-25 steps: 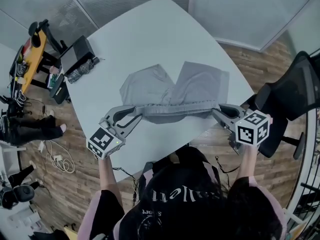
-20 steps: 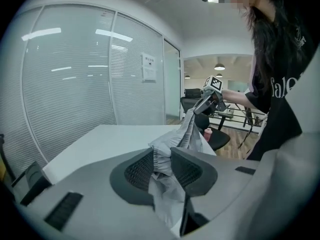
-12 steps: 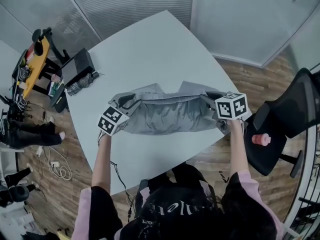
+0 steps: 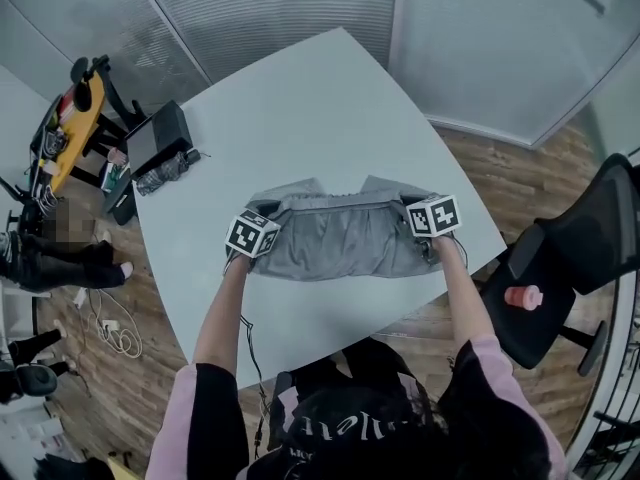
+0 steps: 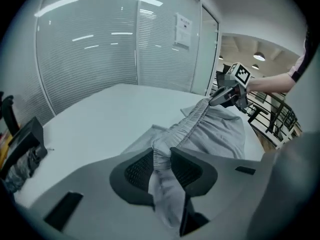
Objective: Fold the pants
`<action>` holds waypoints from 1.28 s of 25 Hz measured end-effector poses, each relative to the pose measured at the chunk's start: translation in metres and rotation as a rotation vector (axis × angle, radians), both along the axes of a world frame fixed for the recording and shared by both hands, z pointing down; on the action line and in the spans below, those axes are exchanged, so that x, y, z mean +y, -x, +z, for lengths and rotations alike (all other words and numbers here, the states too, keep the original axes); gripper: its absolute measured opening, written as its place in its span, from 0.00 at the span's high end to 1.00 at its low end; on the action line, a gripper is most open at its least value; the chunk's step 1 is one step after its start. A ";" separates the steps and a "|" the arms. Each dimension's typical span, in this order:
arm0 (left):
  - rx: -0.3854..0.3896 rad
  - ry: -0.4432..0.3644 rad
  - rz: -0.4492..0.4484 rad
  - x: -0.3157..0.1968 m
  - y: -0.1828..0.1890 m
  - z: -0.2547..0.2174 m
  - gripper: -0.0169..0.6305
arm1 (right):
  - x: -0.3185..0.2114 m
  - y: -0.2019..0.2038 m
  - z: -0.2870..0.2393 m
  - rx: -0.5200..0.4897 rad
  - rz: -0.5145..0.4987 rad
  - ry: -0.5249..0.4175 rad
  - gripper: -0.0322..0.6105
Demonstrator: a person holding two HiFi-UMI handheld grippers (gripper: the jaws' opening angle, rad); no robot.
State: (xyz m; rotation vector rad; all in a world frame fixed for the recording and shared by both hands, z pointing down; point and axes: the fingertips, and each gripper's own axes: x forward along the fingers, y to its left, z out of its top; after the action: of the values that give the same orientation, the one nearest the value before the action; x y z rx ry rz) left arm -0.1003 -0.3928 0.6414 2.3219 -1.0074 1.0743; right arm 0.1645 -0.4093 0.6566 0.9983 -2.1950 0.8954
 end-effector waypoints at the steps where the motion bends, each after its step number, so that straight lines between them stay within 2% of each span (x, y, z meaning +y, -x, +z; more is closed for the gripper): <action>1: 0.003 0.021 -0.010 0.006 0.001 0.008 0.78 | 0.004 0.000 0.007 0.001 -0.001 0.013 0.82; 6: -0.038 0.082 -0.003 0.029 0.004 0.037 0.78 | 0.017 0.001 0.031 0.020 -0.018 0.056 0.82; 8: -0.029 0.092 -0.023 0.031 0.004 0.040 0.78 | 0.019 0.001 0.034 0.023 -0.023 0.057 0.81; 10: -0.017 0.091 -0.053 0.031 0.003 0.040 0.75 | 0.022 0.002 0.036 0.031 -0.037 0.047 0.79; 12: -0.012 0.081 -0.076 0.029 0.002 0.038 0.65 | 0.025 0.004 0.035 0.034 -0.063 0.034 0.77; 14: 0.002 0.068 -0.097 0.028 0.001 0.034 0.61 | 0.028 0.005 0.033 0.025 -0.074 0.022 0.66; 15: 0.013 0.060 -0.107 0.028 0.001 0.031 0.61 | 0.028 0.004 0.031 0.017 -0.069 0.014 0.64; 20: 0.067 -0.009 -0.150 0.030 0.003 0.004 0.61 | 0.032 -0.008 0.012 -0.020 -0.014 -0.043 0.64; 25: 0.174 -0.105 -0.185 0.042 -0.002 -0.037 0.61 | 0.044 -0.014 -0.017 -0.037 0.032 -0.135 0.64; 32: 0.292 -0.227 -0.183 0.076 -0.023 -0.095 0.61 | 0.075 -0.002 -0.064 -0.121 0.059 -0.232 0.66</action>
State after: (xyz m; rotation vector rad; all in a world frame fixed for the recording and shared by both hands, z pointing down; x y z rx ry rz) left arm -0.0768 -0.3170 0.5462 2.4120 -1.2455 0.5555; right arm 0.1666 -0.3341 0.5929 1.1489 -2.4248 0.7570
